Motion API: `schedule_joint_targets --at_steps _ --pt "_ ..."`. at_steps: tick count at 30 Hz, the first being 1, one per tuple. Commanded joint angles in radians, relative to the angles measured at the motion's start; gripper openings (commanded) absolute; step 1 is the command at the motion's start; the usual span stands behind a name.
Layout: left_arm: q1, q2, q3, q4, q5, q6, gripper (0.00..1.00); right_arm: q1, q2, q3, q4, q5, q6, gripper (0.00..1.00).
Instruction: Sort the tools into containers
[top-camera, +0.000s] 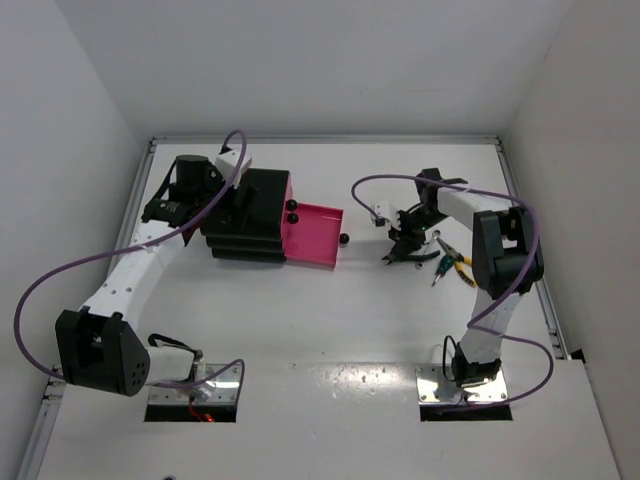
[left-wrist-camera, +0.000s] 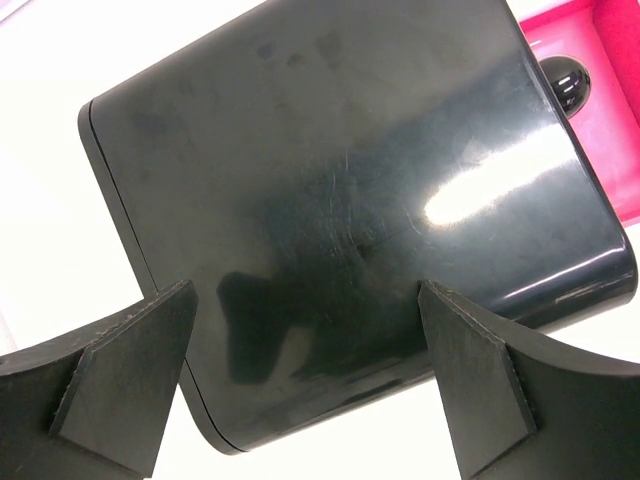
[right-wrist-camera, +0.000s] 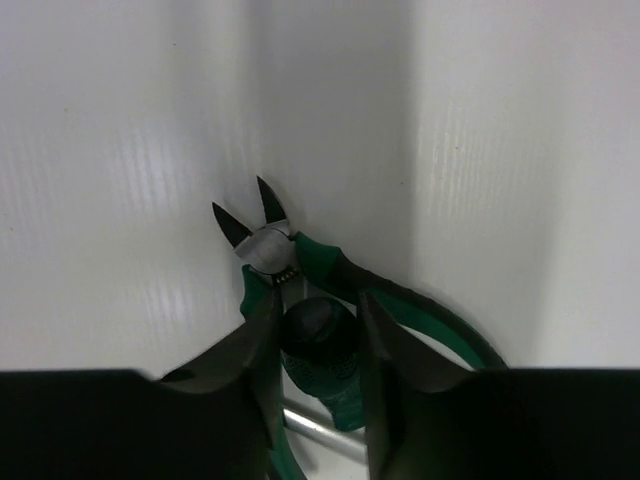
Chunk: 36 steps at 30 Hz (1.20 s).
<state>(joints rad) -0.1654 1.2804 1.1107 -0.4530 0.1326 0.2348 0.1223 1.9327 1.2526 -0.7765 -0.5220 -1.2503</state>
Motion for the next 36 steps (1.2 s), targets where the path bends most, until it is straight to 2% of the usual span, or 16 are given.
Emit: schedule_joint_targets --at_steps 1,3,4,9,10,11,12,13,17,18,20,22,25,27,32,36 --pt "-0.014 0.02 0.015 0.01 -0.016 -0.003 1.0 -0.004 0.0 -0.013 0.038 0.013 0.02 0.24" --pt "-0.014 0.02 0.015 0.01 -0.016 -0.003 1.0 -0.004 -0.021 -0.024 0.048 0.013 0.032 0.18" --pt "-0.014 0.02 0.015 0.01 -0.016 -0.003 1.0 -0.004 -0.021 -0.024 0.062 0.004 0.044 0.11" --pt "-0.014 0.02 0.006 0.01 -0.016 -0.003 1.0 0.007 -0.041 0.013 0.051 -0.062 0.097 0.06" --pt "-0.014 0.02 0.006 0.01 -0.016 -0.003 1.0 0.007 -0.057 0.036 0.042 -0.072 0.097 0.12" --pt "-0.014 0.02 0.006 0.01 -0.016 -0.003 1.0 0.007 -0.072 0.036 0.042 -0.081 0.106 0.27" --pt "-0.014 0.011 0.006 0.01 -0.016 -0.003 1.0 0.007 -0.084 0.045 0.057 -0.081 0.126 0.34" --pt "-0.014 0.011 0.006 0.01 -0.016 -0.003 1.0 0.007 -0.096 0.045 0.086 -0.072 0.17 0.37" --pt "-0.014 0.011 -0.003 0.022 -0.016 -0.014 1.0 -0.036 -0.094 0.128 0.131 0.062 0.489 0.39" --pt "-0.014 0.011 -0.003 0.031 -0.025 -0.014 1.0 -0.053 -0.077 0.154 0.131 0.072 0.626 0.4" --pt "-0.014 0.011 -0.003 0.031 -0.025 -0.023 1.0 -0.105 -0.077 0.165 0.147 0.082 0.746 0.46" --pt "-0.014 0.002 -0.014 0.04 -0.045 -0.032 1.0 -0.131 -0.098 0.13 0.181 0.118 0.941 0.56" --pt "-0.014 0.002 -0.014 0.053 -0.065 -0.042 1.0 -0.144 -0.11 0.119 0.165 0.255 1.14 0.58" --pt "-0.014 -0.007 -0.023 0.062 -0.065 -0.042 1.0 -0.153 -0.055 0.152 0.085 0.322 1.247 0.53" --pt "-0.014 -0.007 -0.032 0.082 -0.076 -0.052 1.0 -0.176 0.008 0.185 -0.001 0.275 1.437 0.55" --pt "-0.014 -0.016 -0.041 0.082 -0.085 -0.052 1.0 -0.167 0.041 0.203 -0.001 0.367 1.537 0.58"
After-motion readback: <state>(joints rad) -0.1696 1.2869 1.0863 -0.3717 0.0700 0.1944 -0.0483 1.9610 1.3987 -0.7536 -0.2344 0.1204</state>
